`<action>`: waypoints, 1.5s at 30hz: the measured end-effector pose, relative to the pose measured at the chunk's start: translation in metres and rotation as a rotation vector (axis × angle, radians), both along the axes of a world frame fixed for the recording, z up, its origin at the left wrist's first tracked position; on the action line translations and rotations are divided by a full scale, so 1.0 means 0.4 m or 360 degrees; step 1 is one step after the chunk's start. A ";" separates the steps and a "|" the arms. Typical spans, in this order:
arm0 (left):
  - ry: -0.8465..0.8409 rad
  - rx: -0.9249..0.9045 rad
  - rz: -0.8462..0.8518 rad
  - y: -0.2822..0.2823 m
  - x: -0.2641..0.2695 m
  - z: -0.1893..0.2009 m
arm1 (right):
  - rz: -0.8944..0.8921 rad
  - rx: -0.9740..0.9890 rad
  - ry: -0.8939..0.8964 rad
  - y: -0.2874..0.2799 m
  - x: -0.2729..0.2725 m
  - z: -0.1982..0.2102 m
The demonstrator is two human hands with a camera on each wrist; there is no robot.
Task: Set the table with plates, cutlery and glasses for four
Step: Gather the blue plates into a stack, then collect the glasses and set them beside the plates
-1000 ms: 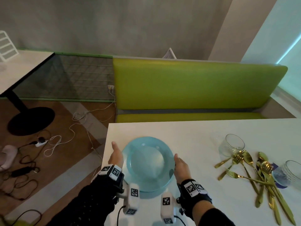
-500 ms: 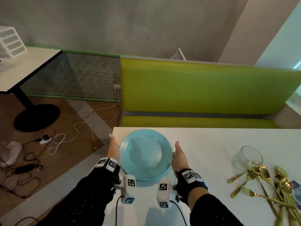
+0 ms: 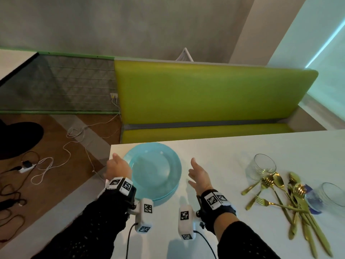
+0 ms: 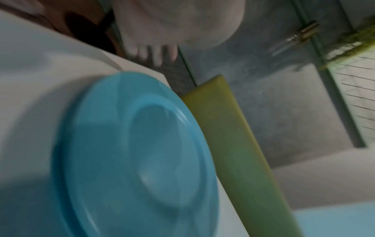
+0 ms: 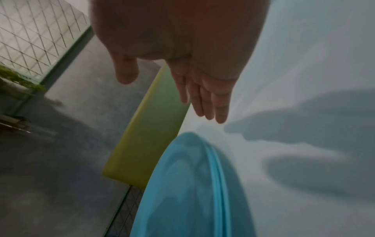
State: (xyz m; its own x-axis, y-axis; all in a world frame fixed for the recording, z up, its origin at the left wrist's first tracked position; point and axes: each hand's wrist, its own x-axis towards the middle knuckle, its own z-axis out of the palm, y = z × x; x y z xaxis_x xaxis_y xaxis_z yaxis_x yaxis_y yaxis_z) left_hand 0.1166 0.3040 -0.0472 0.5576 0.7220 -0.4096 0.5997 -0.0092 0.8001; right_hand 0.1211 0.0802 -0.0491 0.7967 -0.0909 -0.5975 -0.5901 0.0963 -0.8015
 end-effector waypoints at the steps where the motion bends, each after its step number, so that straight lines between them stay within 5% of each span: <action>1: -0.0043 0.0130 -0.0085 -0.029 0.000 0.015 | -0.0026 -0.0034 -0.0020 -0.028 -0.013 0.003; 10: -0.0368 0.0016 -0.0970 -0.456 0.003 0.099 | -0.0437 -0.0411 -0.0260 -0.381 -0.176 0.086; 18: -0.0083 -0.0012 -0.1751 -0.811 0.009 0.090 | -0.0904 -0.0835 -0.0177 -0.759 -0.263 0.115; 29: -0.0064 0.0005 -0.1486 -0.974 0.108 -0.030 | -0.0882 -0.1101 0.0101 -0.999 -0.271 0.024; 45: -0.0398 0.0057 -0.1363 -1.010 0.171 -0.060 | -0.1120 -0.1018 -0.0040 -0.979 -0.098 -0.067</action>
State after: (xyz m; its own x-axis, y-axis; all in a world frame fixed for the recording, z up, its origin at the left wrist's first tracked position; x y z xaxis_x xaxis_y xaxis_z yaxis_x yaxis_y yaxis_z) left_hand 0.1850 -0.0998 -0.0710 0.9816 0.0267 -0.1892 0.1839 -0.4014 0.8973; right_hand 0.0818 -0.3113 -0.0759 0.4467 -0.8586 -0.2516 -0.5458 -0.0386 -0.8370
